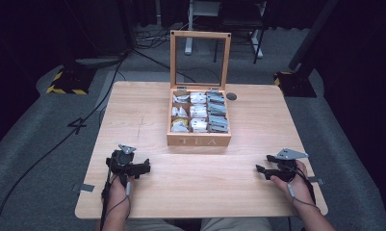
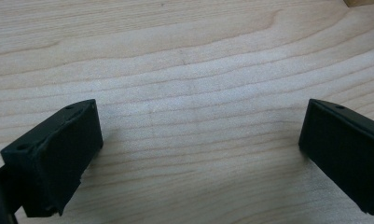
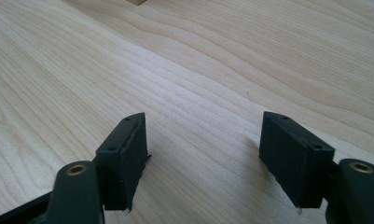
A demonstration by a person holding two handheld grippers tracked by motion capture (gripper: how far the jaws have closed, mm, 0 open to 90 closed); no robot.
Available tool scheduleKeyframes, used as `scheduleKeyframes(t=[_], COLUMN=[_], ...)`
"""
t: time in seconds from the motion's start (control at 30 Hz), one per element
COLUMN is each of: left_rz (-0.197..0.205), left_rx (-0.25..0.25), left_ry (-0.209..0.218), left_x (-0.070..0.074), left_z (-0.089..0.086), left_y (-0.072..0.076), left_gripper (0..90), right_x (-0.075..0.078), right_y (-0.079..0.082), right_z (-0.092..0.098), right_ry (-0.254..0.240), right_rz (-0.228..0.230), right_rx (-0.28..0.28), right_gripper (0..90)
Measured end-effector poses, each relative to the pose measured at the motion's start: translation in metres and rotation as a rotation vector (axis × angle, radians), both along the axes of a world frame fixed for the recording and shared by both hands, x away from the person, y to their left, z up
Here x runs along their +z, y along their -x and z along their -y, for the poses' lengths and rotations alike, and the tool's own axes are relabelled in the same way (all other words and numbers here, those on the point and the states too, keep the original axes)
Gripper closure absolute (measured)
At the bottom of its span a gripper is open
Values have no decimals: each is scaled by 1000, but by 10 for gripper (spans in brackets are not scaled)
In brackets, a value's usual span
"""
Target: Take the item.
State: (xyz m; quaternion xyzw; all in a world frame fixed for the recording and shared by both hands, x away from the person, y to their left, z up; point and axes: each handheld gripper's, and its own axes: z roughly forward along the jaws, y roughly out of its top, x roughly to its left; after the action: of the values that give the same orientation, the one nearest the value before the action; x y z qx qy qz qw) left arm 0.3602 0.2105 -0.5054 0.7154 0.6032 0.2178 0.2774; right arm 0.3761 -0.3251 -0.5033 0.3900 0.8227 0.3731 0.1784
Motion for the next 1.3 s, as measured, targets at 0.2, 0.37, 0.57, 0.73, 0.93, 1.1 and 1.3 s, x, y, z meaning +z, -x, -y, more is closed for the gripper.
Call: scheduleKeyframes(t=[0.2,0.37,0.57,0.73,0.93,1.1,1.3], left_rz=[-1,-1,0,0,-1,-1,-1], left_rx=[0,-1,-8,-11,-17,-17,-18], left_ry=[1,0,1,1,-1,2,1], left_x=[0,0,0,0,0,0,0], left_z=[0,0,0,0,0,0,0], left_y=[0,0,-2,-3,-5,-7,-7], left_gripper=[0,0,0,0,0,0,0], right_x=[0,0,1,10,30,44,66], right_y=[0,0,1,2,1,-1,-13], right_z=[0,0,1,-1,-10,-17,-34], right_ry=[0,-2,-24,-48,-97,-101,-157], right_rz=[0,-2,-9,-35,-46,-30,-28], right_rx=[0,2,1,15,75,106,140], right_gripper=[326,326,388,416,444,448,482])
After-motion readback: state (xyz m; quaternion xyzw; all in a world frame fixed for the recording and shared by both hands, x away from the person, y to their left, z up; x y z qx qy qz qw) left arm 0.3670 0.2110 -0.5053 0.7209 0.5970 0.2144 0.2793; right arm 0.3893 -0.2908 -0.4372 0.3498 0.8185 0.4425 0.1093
